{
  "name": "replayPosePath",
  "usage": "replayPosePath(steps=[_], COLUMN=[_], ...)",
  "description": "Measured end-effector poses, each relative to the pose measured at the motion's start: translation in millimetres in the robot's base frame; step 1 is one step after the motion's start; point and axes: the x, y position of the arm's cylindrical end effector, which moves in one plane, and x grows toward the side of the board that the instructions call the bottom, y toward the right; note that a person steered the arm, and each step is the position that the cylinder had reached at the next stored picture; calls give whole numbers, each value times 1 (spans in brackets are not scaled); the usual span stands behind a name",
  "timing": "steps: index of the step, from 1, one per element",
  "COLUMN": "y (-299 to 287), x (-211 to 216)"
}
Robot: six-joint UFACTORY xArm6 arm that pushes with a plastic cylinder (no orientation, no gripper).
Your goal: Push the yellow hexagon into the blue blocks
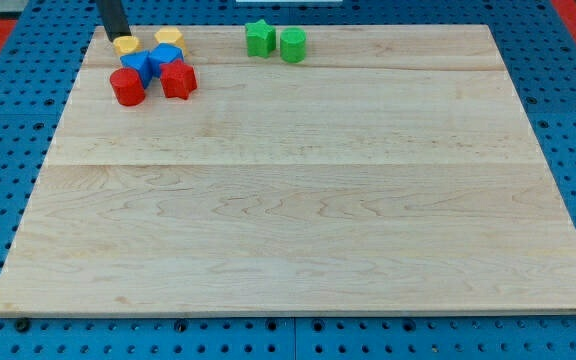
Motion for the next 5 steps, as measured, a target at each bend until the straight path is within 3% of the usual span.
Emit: replayPosePath(steps=[2, 4, 5], y=[1, 88, 103], x=[-20, -20, -20])
